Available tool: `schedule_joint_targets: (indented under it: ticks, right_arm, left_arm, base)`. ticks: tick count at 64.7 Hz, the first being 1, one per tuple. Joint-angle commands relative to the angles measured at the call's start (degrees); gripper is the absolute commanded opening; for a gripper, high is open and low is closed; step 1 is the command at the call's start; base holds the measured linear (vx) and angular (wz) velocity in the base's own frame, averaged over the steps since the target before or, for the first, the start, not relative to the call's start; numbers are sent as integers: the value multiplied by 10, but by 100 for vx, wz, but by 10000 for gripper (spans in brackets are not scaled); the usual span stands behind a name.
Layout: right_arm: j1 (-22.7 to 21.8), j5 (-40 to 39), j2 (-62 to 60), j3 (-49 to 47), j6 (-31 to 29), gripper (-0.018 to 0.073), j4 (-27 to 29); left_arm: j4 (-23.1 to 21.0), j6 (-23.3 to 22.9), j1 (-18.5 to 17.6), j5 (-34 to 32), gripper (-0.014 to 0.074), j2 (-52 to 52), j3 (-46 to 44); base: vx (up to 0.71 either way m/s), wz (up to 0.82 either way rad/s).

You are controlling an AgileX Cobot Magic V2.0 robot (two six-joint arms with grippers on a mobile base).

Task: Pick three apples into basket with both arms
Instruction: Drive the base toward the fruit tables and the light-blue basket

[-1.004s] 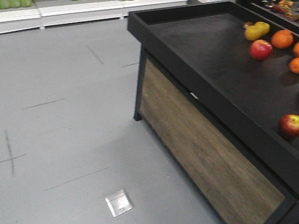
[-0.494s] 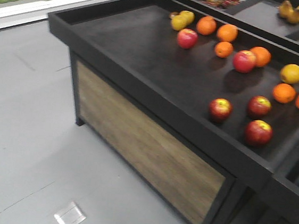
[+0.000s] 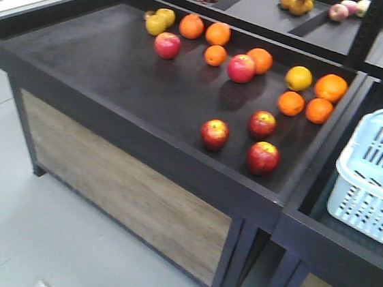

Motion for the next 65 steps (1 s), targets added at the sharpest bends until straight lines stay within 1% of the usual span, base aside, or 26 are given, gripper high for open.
schedule_joint_targets:
  ticks: [1,33,65]
  right_arm:
    - [-1,-42,-2,7,-3,-8,-5]
    - [-1,-42,-2,7,-3,-8,-5]
    - [-1,-42,-2,7,-3,-8,-5]
  left_arm:
    - [1,-1,-5,-36,-7,-11,6]
    - [1,-1,-5,-36,-7,-11,6]
    - [1,-1,-5,-36,-7,-11,6]
  base:
    - [6,-36]
    - [6,-36]
    - [6,-25]
